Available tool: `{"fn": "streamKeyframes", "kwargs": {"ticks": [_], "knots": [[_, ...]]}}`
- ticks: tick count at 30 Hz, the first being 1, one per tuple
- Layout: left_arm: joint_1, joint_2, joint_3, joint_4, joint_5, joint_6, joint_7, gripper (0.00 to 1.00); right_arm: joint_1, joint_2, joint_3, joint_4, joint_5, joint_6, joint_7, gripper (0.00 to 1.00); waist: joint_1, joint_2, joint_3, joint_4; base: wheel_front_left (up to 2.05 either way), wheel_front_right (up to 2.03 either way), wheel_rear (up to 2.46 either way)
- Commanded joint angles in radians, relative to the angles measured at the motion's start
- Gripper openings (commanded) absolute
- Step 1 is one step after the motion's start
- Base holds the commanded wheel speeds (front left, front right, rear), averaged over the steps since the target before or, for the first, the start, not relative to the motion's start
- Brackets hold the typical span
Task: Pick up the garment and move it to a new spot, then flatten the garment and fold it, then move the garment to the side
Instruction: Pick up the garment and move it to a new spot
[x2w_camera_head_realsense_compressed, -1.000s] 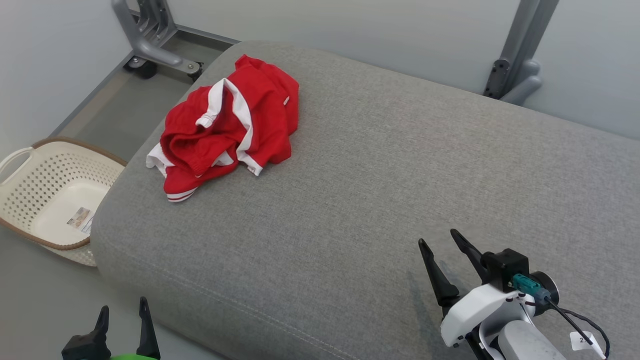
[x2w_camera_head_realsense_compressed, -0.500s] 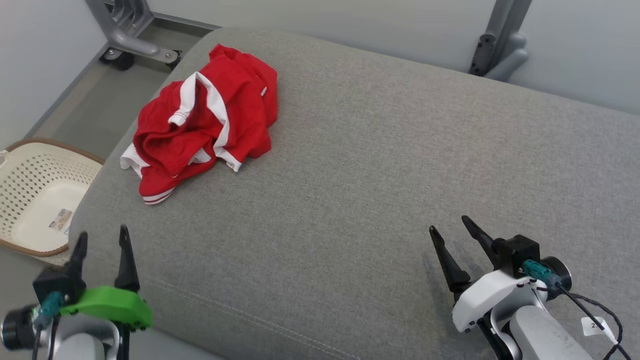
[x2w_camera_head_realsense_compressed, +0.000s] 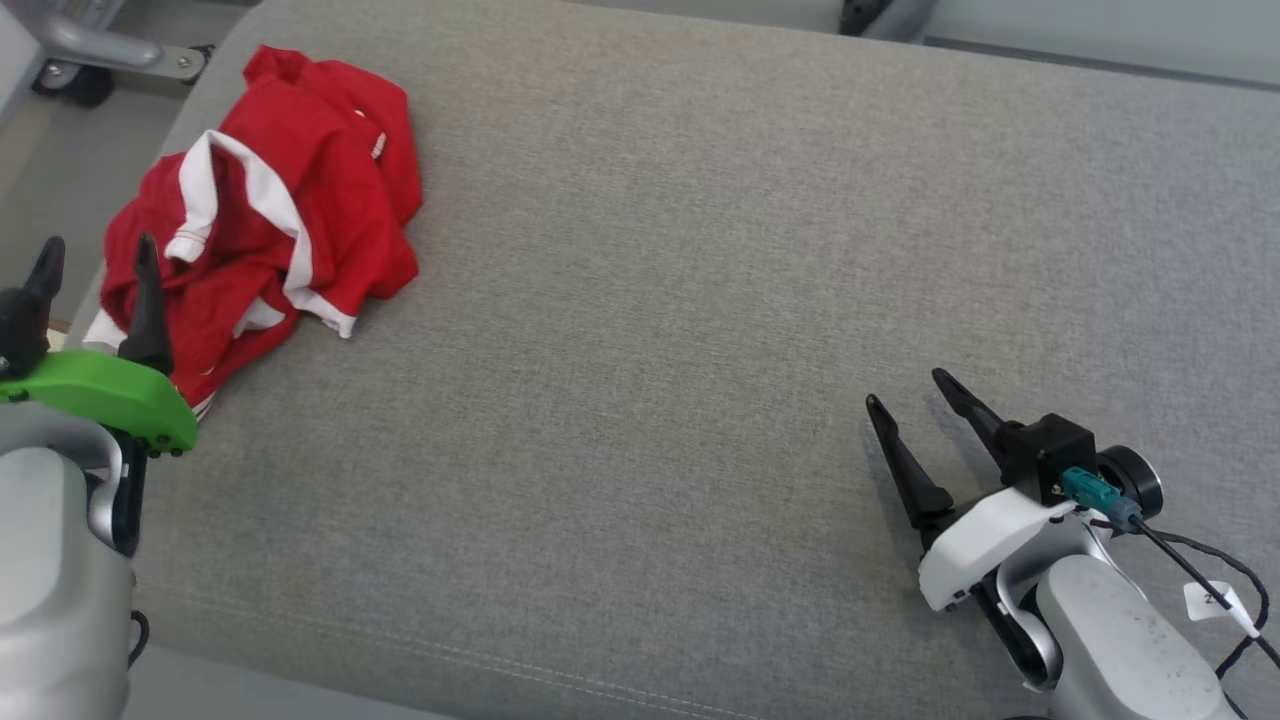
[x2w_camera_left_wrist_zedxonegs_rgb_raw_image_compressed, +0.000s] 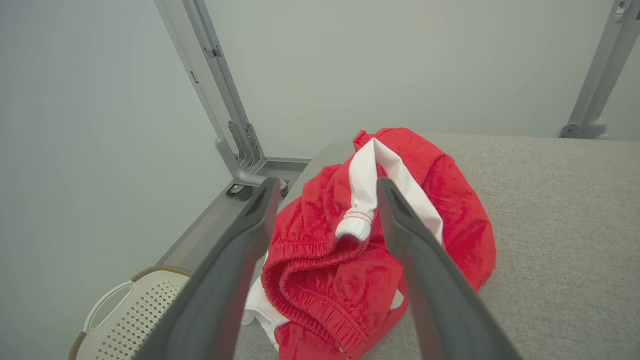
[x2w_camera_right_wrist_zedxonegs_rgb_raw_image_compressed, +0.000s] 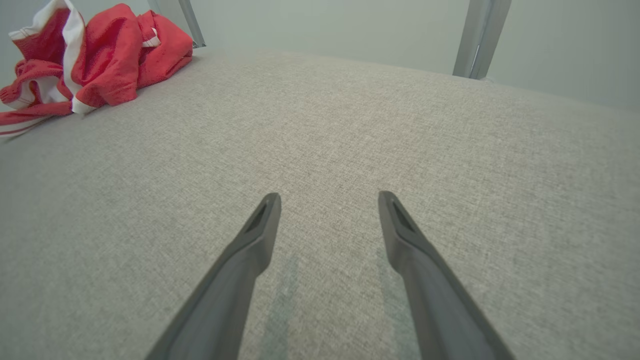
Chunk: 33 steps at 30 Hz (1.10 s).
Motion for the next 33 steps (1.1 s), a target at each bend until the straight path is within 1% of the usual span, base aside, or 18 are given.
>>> {"fn": "streamKeyframes", "kwargs": {"ticks": [1, 3, 4, 6, 8, 12, 14, 18, 21, 22, 23, 24, 26, 28, 30, 33], "knots": [[-0.049, 0.026, -0.034, 0.033, -0.033, -0.002, 0.006, 1.0, -0.018, -0.013, -0.002, -0.003, 0.012, 0.0, -0.003, 1.0, 0.0, -0.0001, 0.073, -0.074, 0.0, 0.0, 0.0], [-0.098, 0.059, -0.078, 0.074, -0.077, -0.002, 0.022, 1.0, -0.022, -0.02, -0.007, -0.007, 0.011, 0.0, -0.003, 1.0, 0.0, -0.0001, 0.091, -0.092, 0.0, 0.0, 0.0], [-0.098, 0.059, -0.078, 0.074, -0.077, -0.002, 0.022, 1.0, -0.022, -0.02, -0.007, -0.007, 0.011, 0.0, -0.003, 1.0, 0.0, -0.0001, 0.091, -0.092, 0.0, 0.0, 0.0], [-0.132, 0.08, -0.122, 0.109, -0.117, -0.002, 0.042, 1.0, -0.022, -0.026, -0.013, -0.009, 0.008, 0.0, -0.003, 1.0, 0.0, -0.0001, 0.105, -0.107, 0.0, 0.0, 0.0], [-0.177, 0.118, -0.179, 0.153, -0.163, -0.002, 0.072, 1.0, -0.018, -0.028, -0.022, -0.01, 0.011, 0.0, -0.003, 1.0, 0.0, -0.0001, 0.12, -0.128, 0.0, 0.0, 0.0], [-0.215, 0.151, -0.226, 0.215, -0.2, -0.002, 0.111, 1.0, -0.006, -0.028, -0.02, -0.011, 0.003, 0.0, -0.003, 1.0, 0.0, -0.0001, 0.132, -0.147, 0.0, 0.0, 0.0], [-0.233, 0.166, -0.235, 0.267, -0.181, 0.019, 0.128, 1.0, -0.008, -0.031, -0.014, -0.012, 0.002, 0.0, -0.003, 1.0, 0.0, -0.0001, 0.138, -0.155, 0.0, 0.0, 0.0], [-0.267, 0.172, -0.246, 0.356, -0.155, 0.098, 0.153, 1.0, -0.019, -0.029, -0.007, -0.01, -0.001, 0.0, -0.003, 1.0, 0.0, -0.0001, 0.149, -0.173, 0.0, 0.0, 0.0], [-0.283, 0.165, -0.249, 0.392, -0.161, 0.099, 0.145, 1.0, -0.026, -0.03, -0.004, -0.009, 0.002, -0.001, -0.001, 1.0, 0.0, -0.0001, 0.155, -0.179, 0.0, 0.0, 0.0], [-0.287, 0.163, -0.247, 0.402, -0.165, 0.101, 0.141, 0.49, -0.026, -0.03, -0.005, -0.008, 0.003, -0.001, -0.001, 1.0, 0.0, -0.0001, 0.156, -0.18, 0.0, 0.0, 0.0], [-0.292, 0.161, -0.24, 0.415, -0.173, 0.112, 0.139, 0.0, -0.027, -0.028, -0.004, -0.005, 0.003, -0.001, -0.001, 1.0, 0.0, -0.0001, 0.155, -0.182, 0.0, 0.0, 0.0], [-0.297, 0.159, -0.238, 0.429, -0.173, 0.121, 0.143, 0.0, -0.027, -0.026, -0.004, -0.002, 0.004, -0.001, -0.001, 1.0, 0.0, -0.0001, 0.153, -0.183, 0.0, 0.0, 0.0], [-0.305, 0.163, -0.235, 0.454, -0.17, 0.152, 0.133, 0.0, -0.027, -0.018, -0.002, 0.001, 0.011, -0.001, -0.001, 1.0, 0.0, -0.0001, 0.142, -0.187, 0.0, 0.0, 0.0], [-0.313, 0.173, -0.236, 0.464, -0.165, 0.166, 0.116, 0.0, -0.024, -0.006, -0.004, 0.0, 0.019, -0.001, -0.001, 1.0, 0.0, -0.0001, 0.125, -0.19, 0.0, 0.0, 0.0], [-0.329, 0.182, -0.24, 0.458, -0.161, 0.162, 0.084, 0.0, -0.019, 0.008, -0.007, -0.001, 0.024, -0.001, -0.001, 1.0, 0.0, -0.0001, 0.106, -0.193, 0.0, 0.0, 0.0], [-0.38, 0.19, -0.259, 0.41, -0.143, 0.146, 0.034, 0.0, -0.006, 0.027, -0.012, 0.004, 0.03, -0.001, -0.001, 1.0, 0.0, -0.0001, 0.07, -0.193, 0.0, 0.0, 0.0]]}}
